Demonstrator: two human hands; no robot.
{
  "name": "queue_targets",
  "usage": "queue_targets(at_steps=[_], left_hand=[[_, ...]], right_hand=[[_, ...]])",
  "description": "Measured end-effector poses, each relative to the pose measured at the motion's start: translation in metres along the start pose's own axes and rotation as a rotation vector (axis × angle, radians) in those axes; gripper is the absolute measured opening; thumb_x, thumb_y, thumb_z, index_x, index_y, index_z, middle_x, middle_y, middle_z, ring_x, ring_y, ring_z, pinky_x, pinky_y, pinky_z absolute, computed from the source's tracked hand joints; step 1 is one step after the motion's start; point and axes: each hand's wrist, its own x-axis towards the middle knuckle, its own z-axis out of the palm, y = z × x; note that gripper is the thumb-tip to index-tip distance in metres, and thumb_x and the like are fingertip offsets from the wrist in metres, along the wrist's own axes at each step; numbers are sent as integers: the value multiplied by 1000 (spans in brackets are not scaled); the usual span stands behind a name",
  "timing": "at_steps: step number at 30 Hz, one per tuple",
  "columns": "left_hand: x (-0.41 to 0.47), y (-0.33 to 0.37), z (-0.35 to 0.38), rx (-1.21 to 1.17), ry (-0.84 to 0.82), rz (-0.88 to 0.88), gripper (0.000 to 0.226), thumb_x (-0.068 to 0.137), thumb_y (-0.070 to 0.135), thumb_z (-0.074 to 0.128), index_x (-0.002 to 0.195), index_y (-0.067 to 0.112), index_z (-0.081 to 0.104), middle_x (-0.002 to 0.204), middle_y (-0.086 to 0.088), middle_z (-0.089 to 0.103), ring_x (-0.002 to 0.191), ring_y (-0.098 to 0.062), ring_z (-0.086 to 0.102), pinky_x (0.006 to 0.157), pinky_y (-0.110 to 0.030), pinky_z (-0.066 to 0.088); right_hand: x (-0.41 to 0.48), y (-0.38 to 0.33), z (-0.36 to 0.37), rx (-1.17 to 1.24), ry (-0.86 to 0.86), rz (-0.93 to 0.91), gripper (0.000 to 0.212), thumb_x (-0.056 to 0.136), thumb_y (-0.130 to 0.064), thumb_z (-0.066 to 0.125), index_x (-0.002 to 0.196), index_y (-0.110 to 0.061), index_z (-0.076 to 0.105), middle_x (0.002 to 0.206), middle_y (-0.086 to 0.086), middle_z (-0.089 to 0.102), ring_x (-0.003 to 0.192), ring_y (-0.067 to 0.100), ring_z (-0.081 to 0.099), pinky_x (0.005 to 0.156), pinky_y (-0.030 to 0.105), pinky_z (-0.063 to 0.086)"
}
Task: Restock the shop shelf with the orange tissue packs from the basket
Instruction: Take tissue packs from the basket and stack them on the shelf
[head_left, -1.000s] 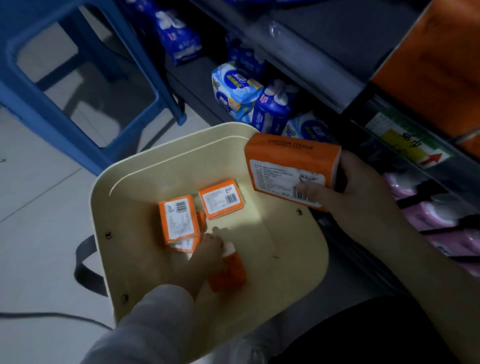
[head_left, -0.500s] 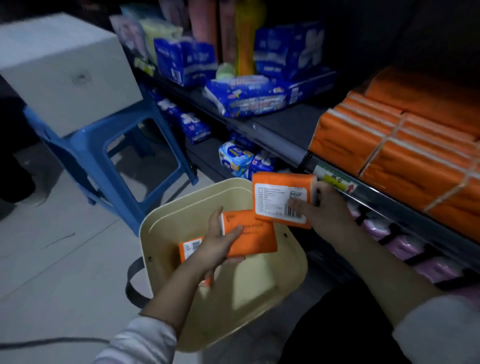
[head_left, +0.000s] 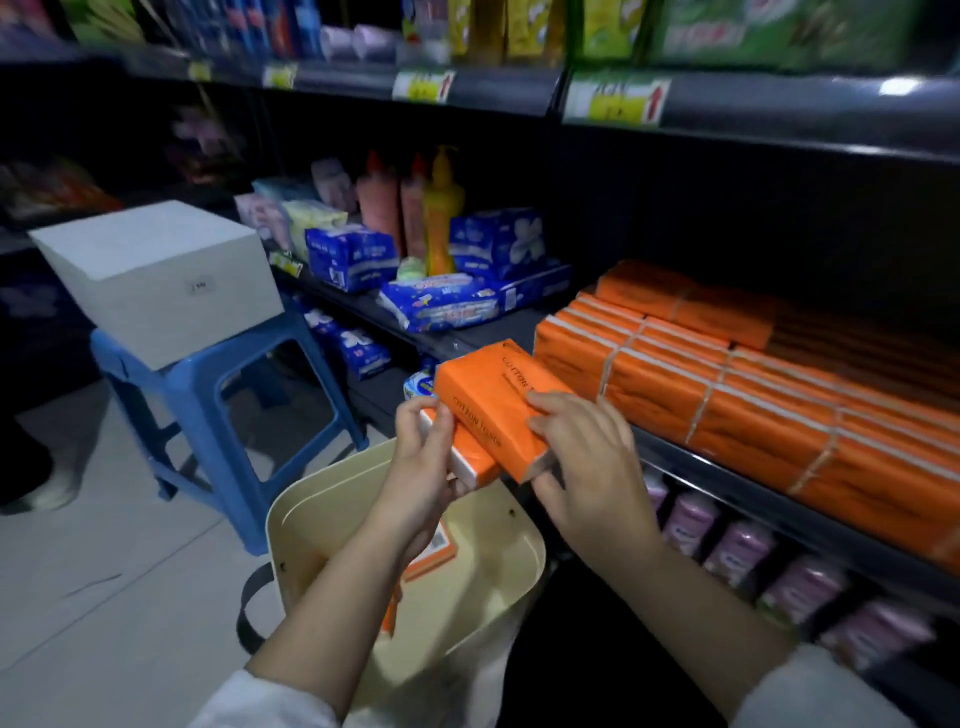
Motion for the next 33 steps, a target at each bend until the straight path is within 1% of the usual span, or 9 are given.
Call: queue_targets(at_steps=[4,8,15,18,23,27,29,31,33], left_hand=[[-9,16,32,-135,-87,-32,48,77,64,49,105,26,45,98,-1,65,82,-18,67,78,-47,53],[-16,26,68,82,-116,69,44,78,24,73,107,25,40,84,-2,53,57,-19,51,62,-38,47],[-20,20,140,269,-203,200,41,76,14,68,100,32,41,84,-1,46,59,-10,52,57,-27,50],[-18,14,171,262,-193,203,42,56,36,68,87,50,43,92,-5,52,81,-26,55,79,-52,50],[-11,-2,217,315,-223,223,46,58,41,71,90,52,40,105,-7,47,102,-37,55,83,-44,48],[2,-15,241,279,-290,197,49,79,27,74,111,38,38,112,3,45,101,-12,57,69,-26,54],[18,-17,244,295,-269,188,53,80,34,72,118,41,35,113,-6,51,92,11,55,79,-33,55],[34,-17,245,276,-240,164,62,71,52,75,117,58,33,125,-23,51,113,-13,59,92,-52,49],[51,-22,245,310,-194,147,65,64,58,72,107,78,28,151,-16,28,131,-38,41,102,-60,39]], right_hand=[[-2,7,-35,-48,9,-39,47,62,-5,65,103,-21,48,122,4,61,116,20,45,103,42,27],[-4,23,-75,0,-31,21,46,62,-1,44,102,-21,55,125,0,56,115,17,47,96,31,38],[-13,75,-135,381,267,692,26,85,-8,59,105,-25,58,115,-3,58,99,5,56,84,14,43],[-27,90,-147,775,186,1035,26,88,-35,60,112,-31,51,121,-2,56,102,10,58,88,33,52],[-44,112,-155,1228,212,1159,19,93,-23,53,112,-18,54,109,6,70,93,21,70,80,35,54],[-39,141,-162,1283,366,1183,15,93,-16,53,108,-15,56,95,4,74,83,20,72,61,30,57],[-32,157,-171,1213,427,1192,14,94,-14,51,107,-16,56,95,5,71,76,17,72,56,28,56],[-26,178,-181,1095,443,1187,16,95,-14,49,110,-17,56,98,6,69,78,16,71,59,30,58],[-21,200,-190,954,447,1209,15,96,-15,48,110,-16,55,96,7,67,76,15,70,59,30,58]])
